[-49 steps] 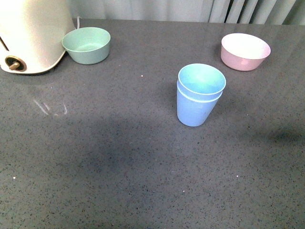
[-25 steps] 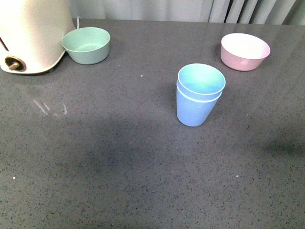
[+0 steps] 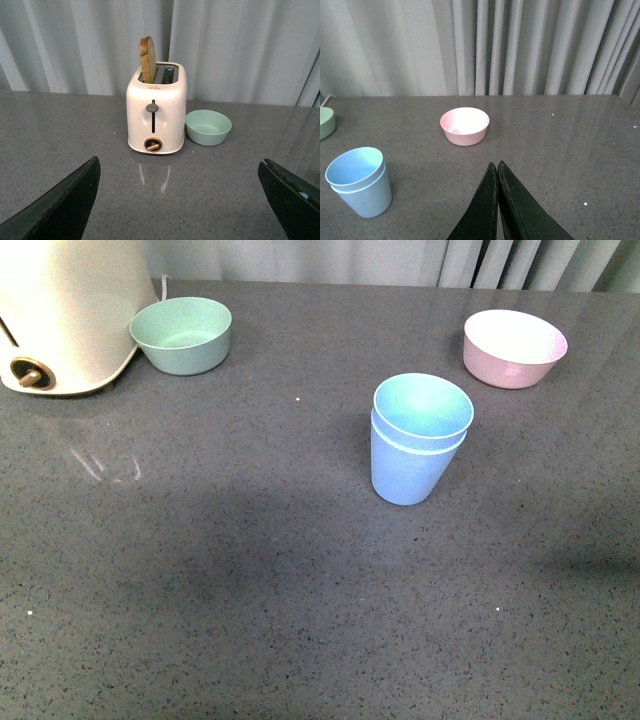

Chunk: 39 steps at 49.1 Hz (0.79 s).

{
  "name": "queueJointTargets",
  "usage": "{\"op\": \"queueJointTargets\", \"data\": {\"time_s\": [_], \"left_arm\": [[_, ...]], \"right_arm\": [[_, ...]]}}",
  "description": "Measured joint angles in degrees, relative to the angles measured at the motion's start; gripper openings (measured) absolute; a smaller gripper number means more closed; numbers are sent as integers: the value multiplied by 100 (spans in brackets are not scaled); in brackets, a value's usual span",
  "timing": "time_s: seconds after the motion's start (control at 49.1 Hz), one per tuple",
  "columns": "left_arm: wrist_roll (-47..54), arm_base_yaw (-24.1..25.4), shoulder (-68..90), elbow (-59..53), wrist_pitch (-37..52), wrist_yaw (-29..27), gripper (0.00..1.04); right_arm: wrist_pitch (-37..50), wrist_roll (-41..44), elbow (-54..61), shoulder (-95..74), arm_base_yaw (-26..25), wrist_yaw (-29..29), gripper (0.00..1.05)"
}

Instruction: Stack blue cups with both arms

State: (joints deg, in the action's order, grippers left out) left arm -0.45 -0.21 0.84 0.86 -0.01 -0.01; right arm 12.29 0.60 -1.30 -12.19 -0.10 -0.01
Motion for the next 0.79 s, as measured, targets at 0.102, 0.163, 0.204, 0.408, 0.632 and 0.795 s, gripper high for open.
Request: {"op": "queueJointTargets", "data": {"time_s": [0.102, 0.163, 0.204, 0.408, 0.632, 0.795], "left_arm": [[0, 0, 0, 0, 0, 0, 96], [0, 0, 0, 0, 0, 2, 96], [0, 0, 0, 0, 0, 0, 96], [0, 0, 0, 0, 0, 2, 96], [0, 0, 0, 0, 0, 0, 96], [0, 0, 0, 0, 0, 0, 96]], "right_arm": [[-116, 0, -2, 107, 0, 0, 2], [-199, 0, -2, 190, 0, 0, 2], [-326, 0, -2, 315, 0, 2, 2], [-1207, 0, -4, 1161, 0, 2, 2], [-1215, 0, -4, 1182, 0, 2, 2], [-1220, 0, -4, 1185, 0, 2, 31]]}}
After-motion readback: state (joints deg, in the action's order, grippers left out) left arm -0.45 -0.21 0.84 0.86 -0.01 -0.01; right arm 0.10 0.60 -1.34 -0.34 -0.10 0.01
